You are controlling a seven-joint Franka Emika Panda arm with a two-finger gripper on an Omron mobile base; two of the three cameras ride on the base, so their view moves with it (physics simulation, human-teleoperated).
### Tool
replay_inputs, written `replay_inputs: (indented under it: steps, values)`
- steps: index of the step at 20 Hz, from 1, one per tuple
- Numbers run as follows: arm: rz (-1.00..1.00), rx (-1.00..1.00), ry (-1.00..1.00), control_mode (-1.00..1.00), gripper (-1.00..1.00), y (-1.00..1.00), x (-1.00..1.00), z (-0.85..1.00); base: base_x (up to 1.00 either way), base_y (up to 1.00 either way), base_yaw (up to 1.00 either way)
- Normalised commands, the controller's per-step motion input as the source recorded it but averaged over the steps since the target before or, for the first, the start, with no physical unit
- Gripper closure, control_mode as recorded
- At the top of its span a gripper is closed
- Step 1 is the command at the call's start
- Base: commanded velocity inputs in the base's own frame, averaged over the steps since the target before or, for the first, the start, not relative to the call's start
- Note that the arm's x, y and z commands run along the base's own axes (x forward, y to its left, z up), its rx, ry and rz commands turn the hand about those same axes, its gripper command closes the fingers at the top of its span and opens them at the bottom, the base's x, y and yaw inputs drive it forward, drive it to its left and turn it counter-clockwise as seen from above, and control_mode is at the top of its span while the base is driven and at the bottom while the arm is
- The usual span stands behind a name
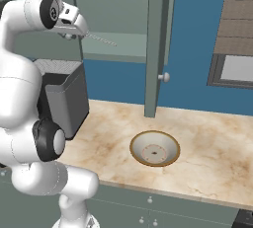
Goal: Open the cabinet and setup a tea strainer by placing it in the bowl upright.
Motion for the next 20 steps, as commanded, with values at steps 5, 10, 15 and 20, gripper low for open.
replay_inputs:
  steps: [5,10,15,20]
  values:
    - [-0.01,0.00,0.00,-1.00,1.00,0.00,-0.14,-0.04,0.00,0.00,0.00]
    - [-0.04,0.00,0.00,-1.00,1.00,0.00,-0.41,-0.05,0.00,0.00,0.00]
    - [-0.03,0.00,0.00,-1.00,1.00,0.11,-0.56,0.00,0.00,0.00,0.00]
    - [0.00,0.00,0.03,-1.00,1.00,0.34,-0.67,0.00,0.00,0.00,0.00]
